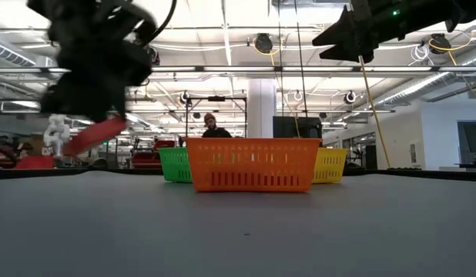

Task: Sort & place blocks by color
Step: Put the red block into the orange bin

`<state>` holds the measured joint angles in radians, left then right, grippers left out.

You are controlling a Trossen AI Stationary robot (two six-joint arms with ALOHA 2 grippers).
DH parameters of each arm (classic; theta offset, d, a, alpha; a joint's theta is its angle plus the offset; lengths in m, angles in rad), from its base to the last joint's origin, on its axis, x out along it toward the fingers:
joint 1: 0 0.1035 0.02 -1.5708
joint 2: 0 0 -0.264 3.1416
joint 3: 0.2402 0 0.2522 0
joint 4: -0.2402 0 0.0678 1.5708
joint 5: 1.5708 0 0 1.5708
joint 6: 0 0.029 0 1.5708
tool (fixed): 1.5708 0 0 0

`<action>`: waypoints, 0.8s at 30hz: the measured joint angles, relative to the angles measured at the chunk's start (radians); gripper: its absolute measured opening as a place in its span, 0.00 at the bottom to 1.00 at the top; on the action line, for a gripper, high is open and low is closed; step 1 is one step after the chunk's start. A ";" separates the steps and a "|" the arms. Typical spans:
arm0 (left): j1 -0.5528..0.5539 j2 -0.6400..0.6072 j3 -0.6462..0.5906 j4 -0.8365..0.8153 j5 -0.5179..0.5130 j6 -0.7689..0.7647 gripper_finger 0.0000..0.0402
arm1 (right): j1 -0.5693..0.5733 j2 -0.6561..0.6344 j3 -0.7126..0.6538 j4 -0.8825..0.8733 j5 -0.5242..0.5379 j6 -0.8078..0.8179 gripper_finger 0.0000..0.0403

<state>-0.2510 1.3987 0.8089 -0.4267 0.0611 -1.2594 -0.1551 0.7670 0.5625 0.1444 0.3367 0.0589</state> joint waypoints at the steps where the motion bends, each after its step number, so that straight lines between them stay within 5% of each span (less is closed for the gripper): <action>1: 0.019 -0.008 0.000 0.044 -0.012 0.027 0.30 | -0.001 0.000 0.000 0.000 0.000 0.000 0.78; 7: 0.111 -0.011 0.009 0.245 -0.056 0.180 0.33 | -0.001 0.000 0.000 0.001 0.004 -0.011 0.78; 16: 0.167 0.004 0.165 0.248 -0.256 0.600 0.32 | -0.001 0.000 0.000 0.006 0.007 -0.016 0.78; 24: 0.196 0.145 0.329 0.108 -0.275 0.860 0.31 | -0.001 0.000 0.000 0.006 0.007 -0.036 0.78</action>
<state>-0.0548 1.5438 1.1383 -0.3187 -0.2143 -0.3994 -0.1558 0.7666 0.5625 0.1503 0.3439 0.0226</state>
